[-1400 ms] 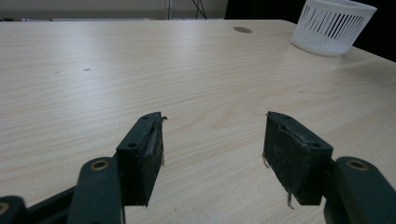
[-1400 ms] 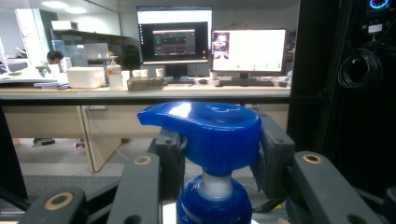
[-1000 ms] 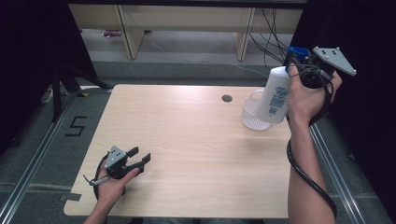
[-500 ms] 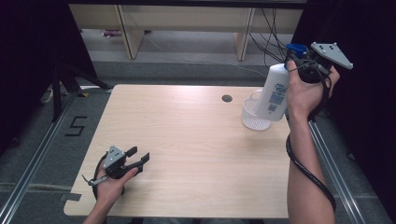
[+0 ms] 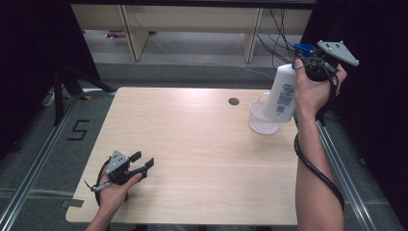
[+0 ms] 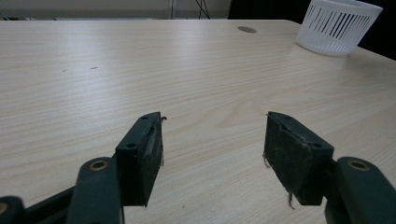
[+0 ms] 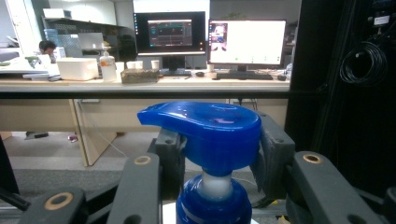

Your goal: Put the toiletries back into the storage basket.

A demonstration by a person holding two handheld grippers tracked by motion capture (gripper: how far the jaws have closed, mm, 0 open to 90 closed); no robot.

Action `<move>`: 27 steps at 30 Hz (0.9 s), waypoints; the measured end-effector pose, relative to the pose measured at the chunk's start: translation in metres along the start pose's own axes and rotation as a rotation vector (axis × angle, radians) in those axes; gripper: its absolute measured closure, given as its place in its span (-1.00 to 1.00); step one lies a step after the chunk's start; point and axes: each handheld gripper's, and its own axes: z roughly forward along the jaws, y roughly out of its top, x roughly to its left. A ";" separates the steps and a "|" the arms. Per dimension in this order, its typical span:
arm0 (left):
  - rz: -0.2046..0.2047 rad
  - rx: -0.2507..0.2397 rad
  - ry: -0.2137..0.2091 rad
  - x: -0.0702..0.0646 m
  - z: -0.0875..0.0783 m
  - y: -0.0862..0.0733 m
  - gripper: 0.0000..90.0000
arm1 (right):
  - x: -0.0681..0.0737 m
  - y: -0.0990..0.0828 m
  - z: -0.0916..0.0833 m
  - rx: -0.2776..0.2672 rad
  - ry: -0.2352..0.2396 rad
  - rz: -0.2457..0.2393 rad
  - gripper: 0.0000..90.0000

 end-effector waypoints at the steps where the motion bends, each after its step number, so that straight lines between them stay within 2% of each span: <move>1: 0.000 0.000 0.000 0.000 0.000 0.000 -0.19 | 0.000 0.000 0.001 0.000 0.001 -0.003 0.34; 13: -0.001 0.000 -0.001 0.000 0.000 0.000 -0.19 | 0.001 0.001 0.012 0.009 0.002 -0.002 0.34; 27: 0.005 0.008 -0.005 0.000 0.000 -0.001 -0.19 | -0.003 -0.009 0.022 0.023 -0.001 0.011 0.34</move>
